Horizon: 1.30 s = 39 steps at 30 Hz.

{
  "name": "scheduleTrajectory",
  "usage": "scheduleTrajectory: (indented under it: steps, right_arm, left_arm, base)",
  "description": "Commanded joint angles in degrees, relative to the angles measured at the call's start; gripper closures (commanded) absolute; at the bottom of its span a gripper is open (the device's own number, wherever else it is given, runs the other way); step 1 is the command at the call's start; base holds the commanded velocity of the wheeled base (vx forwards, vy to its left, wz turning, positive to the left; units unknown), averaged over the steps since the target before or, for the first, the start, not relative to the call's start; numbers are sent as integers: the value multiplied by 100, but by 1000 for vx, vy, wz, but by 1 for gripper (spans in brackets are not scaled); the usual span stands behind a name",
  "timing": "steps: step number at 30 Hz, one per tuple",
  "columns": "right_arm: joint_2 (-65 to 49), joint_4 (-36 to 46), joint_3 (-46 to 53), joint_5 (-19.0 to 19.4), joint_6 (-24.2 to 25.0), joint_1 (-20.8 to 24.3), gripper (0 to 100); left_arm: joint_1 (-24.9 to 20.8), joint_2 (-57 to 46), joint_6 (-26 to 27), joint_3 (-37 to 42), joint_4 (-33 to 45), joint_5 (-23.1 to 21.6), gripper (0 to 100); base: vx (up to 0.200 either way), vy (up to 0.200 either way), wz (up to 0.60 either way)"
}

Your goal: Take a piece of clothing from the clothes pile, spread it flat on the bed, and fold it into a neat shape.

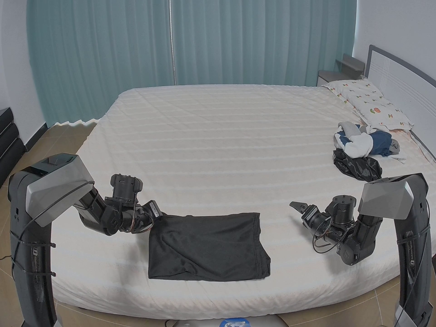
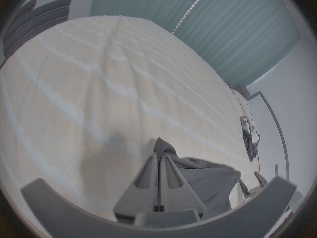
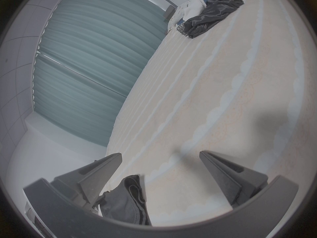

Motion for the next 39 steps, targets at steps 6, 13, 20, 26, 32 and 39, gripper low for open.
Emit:
scheduleTrajectory:
  steps: [6, 13, 20, 26, 32, 39]
  right_arm:
    - [76, -32, -29, -32, -81, 6, 0]
    - [24, -32, -117, -49, -353, 199, 0]
    - [-214, 328, -319, -67, -705, 1087, 0]
    - [-135, 1093, -926, -67, -1461, 1228, 0]
    - [226, 1840, -1980, -252, -1724, 1412, 0]
    - [560, 2306, -2657, -419, -1733, 1421, 100]
  left_arm:
    - [67, 126, -92, -135, -18, 157, 100]
    - [111, 214, -101, -109, -220, 157, 100]
    - [111, 223, -119, -21, -343, 148, 100]
    - [102, 232, -110, -12, -343, 139, 100]
    - [102, 232, -110, -12, -343, 130, 100]
    - [102, 232, -110, -12, -343, 130, 100]
  base:
    - [0, 0, 0]
    - [0, 0, 0]
    - [0, 0, 0]
    - [0, 0, 0]
    - [0, 0, 0]
    - [0, 0, 0]
